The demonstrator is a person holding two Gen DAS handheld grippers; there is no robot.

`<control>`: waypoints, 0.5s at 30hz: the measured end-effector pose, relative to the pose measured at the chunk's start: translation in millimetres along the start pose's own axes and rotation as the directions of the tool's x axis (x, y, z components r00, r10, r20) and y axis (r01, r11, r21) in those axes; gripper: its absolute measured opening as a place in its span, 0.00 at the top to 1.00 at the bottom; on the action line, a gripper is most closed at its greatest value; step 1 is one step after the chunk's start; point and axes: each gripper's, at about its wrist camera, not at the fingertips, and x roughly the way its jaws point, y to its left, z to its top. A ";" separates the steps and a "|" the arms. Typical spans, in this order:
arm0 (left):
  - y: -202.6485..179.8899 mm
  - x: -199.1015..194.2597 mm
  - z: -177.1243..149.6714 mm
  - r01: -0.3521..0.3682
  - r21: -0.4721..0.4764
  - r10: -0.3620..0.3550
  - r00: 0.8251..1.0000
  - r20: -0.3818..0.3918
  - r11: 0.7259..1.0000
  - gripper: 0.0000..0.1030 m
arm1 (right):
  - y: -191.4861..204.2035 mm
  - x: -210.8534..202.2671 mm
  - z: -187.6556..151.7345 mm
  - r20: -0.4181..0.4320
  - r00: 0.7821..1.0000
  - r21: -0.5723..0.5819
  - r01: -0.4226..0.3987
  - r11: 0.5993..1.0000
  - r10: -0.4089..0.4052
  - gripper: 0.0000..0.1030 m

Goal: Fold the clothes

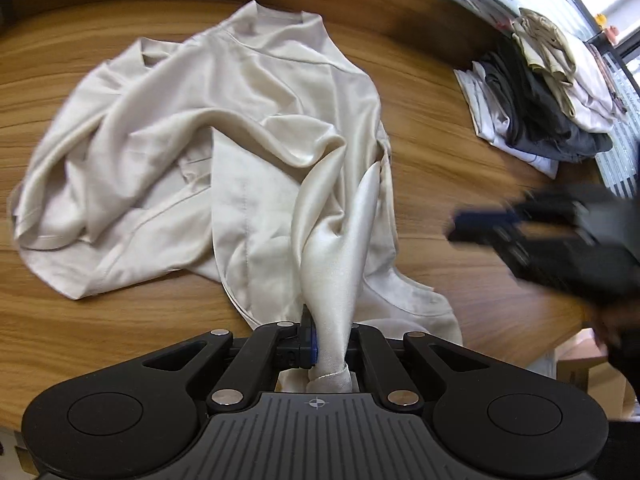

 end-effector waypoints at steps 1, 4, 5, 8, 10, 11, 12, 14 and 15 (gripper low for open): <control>-1.6 -3.4 -1.4 0.002 0.003 -0.002 1.000 0.006 1.000 0.96 | -8.3 7.3 3.1 -0.003 1.000 0.014 0.025 1.000 -0.025 0.80; -9.1 -10.9 -6.4 -0.010 0.035 0.009 1.000 0.027 0.999 0.96 | -27.6 27.3 19.6 0.007 0.998 0.112 0.053 0.992 -0.054 0.78; -11.4 -13.4 -7.9 -0.016 0.044 0.014 0.999 0.036 0.999 0.96 | -33.8 32.7 25.8 0.021 0.998 0.149 0.053 0.987 -0.056 0.77; -14.6 -23.5 -11.8 -0.028 0.047 0.024 0.997 0.073 0.999 0.96 | -44.6 48.6 37.7 0.047 0.998 0.213 0.034 0.976 -0.045 0.73; -13.1 -32.3 -14.8 -0.045 0.030 0.042 0.994 0.105 0.999 0.96 | -47.2 60.7 42.5 0.035 0.999 0.217 0.029 0.976 -0.037 0.73; -10.8 -37.2 -16.3 -0.057 0.014 0.055 0.991 0.123 0.998 0.96 | -46.4 68.7 44.2 0.011 0.999 0.194 0.037 0.980 -0.040 0.73; -7.3 -42.7 -17.7 -0.070 -0.009 0.071 0.988 0.140 0.997 0.96 | -41.8 75.4 43.1 -0.014 0.999 0.161 0.051 0.986 -0.049 0.73; 0.4 -54.4 -20.1 -0.096 -0.062 0.106 0.980 0.171 0.993 0.96 | -40.1 83.4 36.8 -0.055 0.996 0.133 0.077 0.988 -0.071 0.73; 4.3 -59.8 -21.4 -0.103 -0.085 0.117 0.977 0.180 0.991 0.96 | -39.3 87.3 33.7 -0.075 0.994 0.119 0.090 0.989 -0.082 0.72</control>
